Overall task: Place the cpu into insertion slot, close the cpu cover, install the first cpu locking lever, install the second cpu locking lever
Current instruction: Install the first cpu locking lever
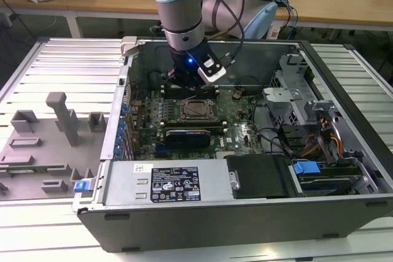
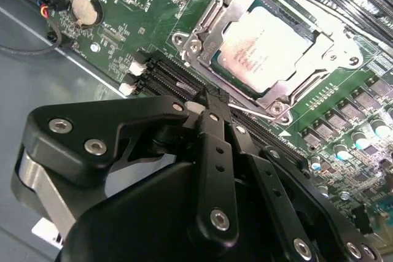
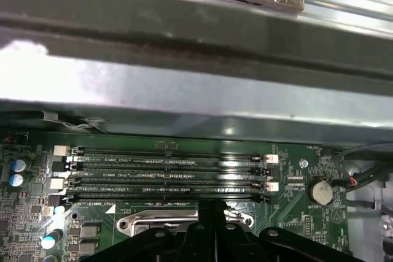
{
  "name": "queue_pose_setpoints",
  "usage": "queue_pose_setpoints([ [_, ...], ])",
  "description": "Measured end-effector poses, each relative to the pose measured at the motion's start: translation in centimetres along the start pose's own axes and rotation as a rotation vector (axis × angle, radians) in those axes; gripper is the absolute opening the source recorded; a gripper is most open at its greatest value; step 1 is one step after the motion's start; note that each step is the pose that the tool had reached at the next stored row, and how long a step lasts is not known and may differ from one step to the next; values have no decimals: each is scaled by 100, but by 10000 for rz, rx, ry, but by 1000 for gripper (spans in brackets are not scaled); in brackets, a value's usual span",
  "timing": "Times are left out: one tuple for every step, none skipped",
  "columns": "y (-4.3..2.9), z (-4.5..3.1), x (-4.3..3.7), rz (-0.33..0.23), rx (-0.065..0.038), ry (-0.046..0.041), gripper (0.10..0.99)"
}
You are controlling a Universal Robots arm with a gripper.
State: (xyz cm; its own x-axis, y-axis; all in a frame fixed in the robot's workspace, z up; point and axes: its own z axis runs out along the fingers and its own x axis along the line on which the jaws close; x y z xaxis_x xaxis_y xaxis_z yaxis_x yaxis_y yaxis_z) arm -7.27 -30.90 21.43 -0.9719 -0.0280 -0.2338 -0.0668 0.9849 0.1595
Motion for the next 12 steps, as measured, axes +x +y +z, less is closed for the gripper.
queue_pose_setpoints([
  [-1,7,2,121,33,-20,106],
  [-2,11,3,214,57,-35,106],
  [-2,16,4,334,86,-55,106],
  [-2,20,5,422,107,-70,106],
  [0,26,6,524,132,-88,106],
  [4,30,7,576,144,-96,106],
  [13,35,7,616,152,-103,106],
  [25,39,7,645,161,-108,106],
  [39,44,8,673,168,-113,106],
  [48,47,8,689,173,-115,106],
  [62,52,7,711,180,-119,106],
  [74,55,7,730,186,-123,106],
])
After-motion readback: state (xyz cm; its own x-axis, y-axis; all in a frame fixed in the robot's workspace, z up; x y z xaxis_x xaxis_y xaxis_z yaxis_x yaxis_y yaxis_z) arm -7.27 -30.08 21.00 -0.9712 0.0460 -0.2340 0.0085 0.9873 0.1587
